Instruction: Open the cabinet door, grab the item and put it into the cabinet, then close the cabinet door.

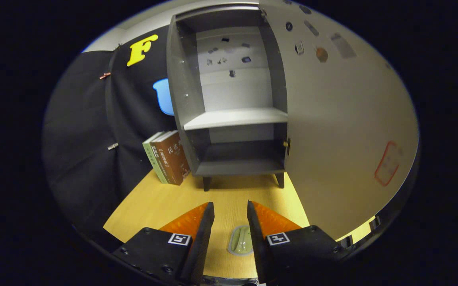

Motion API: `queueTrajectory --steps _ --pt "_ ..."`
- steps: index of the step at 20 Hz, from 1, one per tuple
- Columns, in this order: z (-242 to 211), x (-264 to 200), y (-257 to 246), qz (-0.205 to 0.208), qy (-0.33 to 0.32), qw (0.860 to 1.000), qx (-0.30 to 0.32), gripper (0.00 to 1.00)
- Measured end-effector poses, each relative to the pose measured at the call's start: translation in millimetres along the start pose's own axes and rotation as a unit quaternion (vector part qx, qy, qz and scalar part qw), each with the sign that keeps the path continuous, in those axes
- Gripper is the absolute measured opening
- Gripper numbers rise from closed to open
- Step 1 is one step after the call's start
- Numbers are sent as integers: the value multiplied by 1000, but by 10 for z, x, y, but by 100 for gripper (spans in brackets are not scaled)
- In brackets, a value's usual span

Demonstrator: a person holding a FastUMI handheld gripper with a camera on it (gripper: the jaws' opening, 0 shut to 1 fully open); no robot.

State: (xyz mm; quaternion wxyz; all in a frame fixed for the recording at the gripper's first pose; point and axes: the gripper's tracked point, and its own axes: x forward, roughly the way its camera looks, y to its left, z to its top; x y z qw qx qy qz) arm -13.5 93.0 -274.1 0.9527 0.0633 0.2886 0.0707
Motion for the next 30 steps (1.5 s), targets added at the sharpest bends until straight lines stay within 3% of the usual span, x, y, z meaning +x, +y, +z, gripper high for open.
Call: queueTrajectory --steps 8,13,18,20,21,23,30 --pt "-1240 660 -297 -35 141 989 2 54" --pt "-1597 881 -348 -35 191 981 8 54" --pt "-1891 1088 -360 -36 231 972 -33 55" --pt "-1873 1090 -370 -46 236 970 -33 29" --pt "-1883 1078 -382 -46 240 969 -34 30" --pt "-1865 1101 -430 -48 245 967 -38 18" --pt "-1749 1057 -488 -47 254 964 -56 18"
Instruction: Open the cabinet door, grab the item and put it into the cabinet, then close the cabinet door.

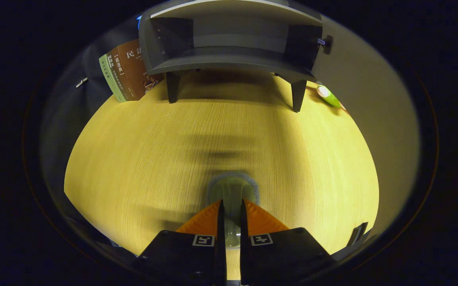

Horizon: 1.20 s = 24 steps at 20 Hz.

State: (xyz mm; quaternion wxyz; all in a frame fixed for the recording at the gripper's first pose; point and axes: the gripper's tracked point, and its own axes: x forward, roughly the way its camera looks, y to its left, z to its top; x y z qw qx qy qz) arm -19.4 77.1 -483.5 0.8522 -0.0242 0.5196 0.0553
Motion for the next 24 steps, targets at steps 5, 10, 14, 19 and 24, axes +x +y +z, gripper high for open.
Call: queueTrajectory --steps 5,10,14,19,24 --pt "762 -497 -30 2 -85 996 6 18" --pt "1627 -1073 -62 -3 -179 984 -11 18" --pt "2134 -1390 -5 0 -225 974 -22 18" --pt "2923 -1760 38 0 -300 953 -36 18" --pt "3619 -2046 62 -6 -359 933 -41 18"
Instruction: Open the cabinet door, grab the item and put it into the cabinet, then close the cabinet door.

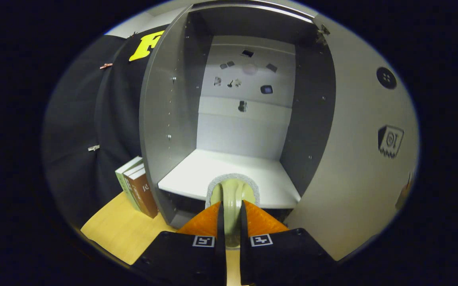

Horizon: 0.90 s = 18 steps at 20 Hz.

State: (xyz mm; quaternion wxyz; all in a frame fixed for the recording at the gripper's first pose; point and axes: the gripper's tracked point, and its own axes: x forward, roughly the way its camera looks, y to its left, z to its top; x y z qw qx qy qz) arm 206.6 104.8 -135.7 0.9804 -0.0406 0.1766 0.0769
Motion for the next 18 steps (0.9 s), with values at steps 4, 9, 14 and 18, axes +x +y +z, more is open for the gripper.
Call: queueTrajectory --steps 4,9,14,18 --pt "373 194 -30 -1 -27 1000 3 17" --pt "558 705 -92 -1 -31 999 22 18" --pt "499 1313 -99 3 -16 998 59 17" --pt "282 1682 -110 -8 5 999 45 17"
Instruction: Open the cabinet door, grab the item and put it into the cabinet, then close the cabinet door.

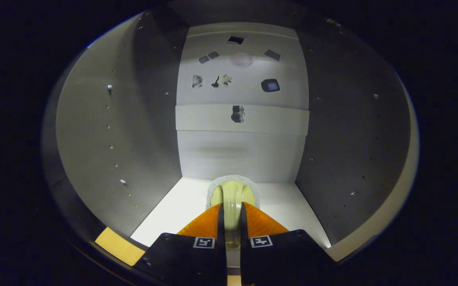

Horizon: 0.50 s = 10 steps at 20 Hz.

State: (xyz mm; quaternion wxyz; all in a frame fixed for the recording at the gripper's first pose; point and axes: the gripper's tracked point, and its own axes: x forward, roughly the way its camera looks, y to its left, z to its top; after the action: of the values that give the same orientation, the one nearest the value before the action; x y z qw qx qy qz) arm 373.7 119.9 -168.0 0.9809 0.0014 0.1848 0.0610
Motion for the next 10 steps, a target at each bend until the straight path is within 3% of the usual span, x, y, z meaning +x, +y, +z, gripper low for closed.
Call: queueTrajectory --steps 4,10 --pt "6 244 -27 -8 -12 1000 10 22" --pt "-34 353 -55 -10 -11 1000 12 45"
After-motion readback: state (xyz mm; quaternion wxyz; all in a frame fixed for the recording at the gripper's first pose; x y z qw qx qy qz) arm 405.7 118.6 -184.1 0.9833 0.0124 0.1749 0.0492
